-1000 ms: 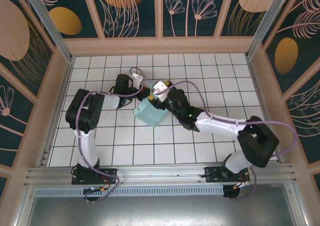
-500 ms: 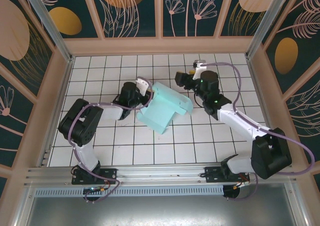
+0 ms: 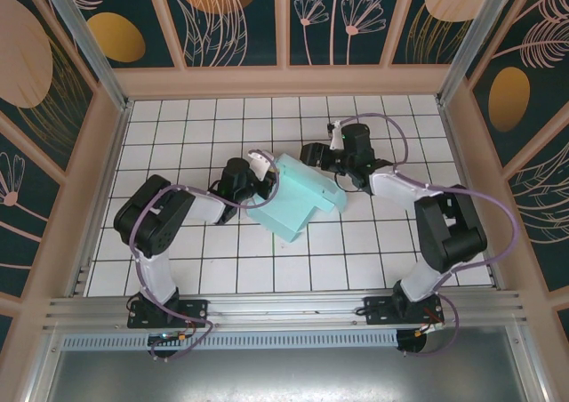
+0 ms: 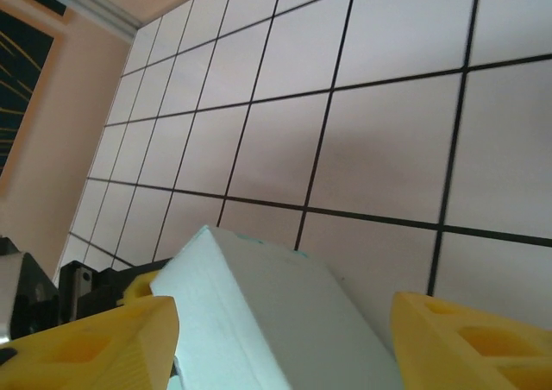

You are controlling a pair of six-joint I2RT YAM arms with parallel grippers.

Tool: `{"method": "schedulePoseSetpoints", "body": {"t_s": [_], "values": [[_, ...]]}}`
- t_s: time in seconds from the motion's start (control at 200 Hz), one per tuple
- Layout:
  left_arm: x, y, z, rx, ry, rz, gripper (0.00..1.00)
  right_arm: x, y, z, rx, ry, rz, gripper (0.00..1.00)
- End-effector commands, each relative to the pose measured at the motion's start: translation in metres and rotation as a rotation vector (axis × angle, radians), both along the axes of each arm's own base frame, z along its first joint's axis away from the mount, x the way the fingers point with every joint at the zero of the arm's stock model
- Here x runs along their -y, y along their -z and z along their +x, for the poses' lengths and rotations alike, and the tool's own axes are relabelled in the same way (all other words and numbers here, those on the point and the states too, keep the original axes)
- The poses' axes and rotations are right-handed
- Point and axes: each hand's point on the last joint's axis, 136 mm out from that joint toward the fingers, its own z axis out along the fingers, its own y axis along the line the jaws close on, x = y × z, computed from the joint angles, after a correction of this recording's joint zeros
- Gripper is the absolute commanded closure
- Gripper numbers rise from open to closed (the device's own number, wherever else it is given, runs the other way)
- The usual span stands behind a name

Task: Fold the paper box

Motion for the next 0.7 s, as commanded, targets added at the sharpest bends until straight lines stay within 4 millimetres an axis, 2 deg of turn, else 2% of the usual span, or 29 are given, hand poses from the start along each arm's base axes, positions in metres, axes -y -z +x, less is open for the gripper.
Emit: {"method": "schedulePoseSetpoints", "body": {"t_s": [0.0, 0.17, 0.36, 0.696], "values": [[0.007, 0.000, 0.004, 0.016, 0.018, -0.013, 1.00, -0.026, -0.017, 0.006, 0.013, -0.085, 0.068, 0.36], [0.010, 0.013, 0.006, -0.008, 0.025, 0.004, 1.00, -0.045, 0.006, 0.009, -0.034, -0.145, 0.060, 0.39], [0.011, 0.023, 0.005, -0.033, 0.035, 0.010, 0.99, -0.056, 0.037, 0.011, -0.093, -0.167, 0.036, 0.43], [0.014, 0.026, 0.009, -0.048, 0.038, 0.020, 0.92, -0.044, 0.080, 0.006, -0.162, -0.131, -0.063, 0.49]]}}
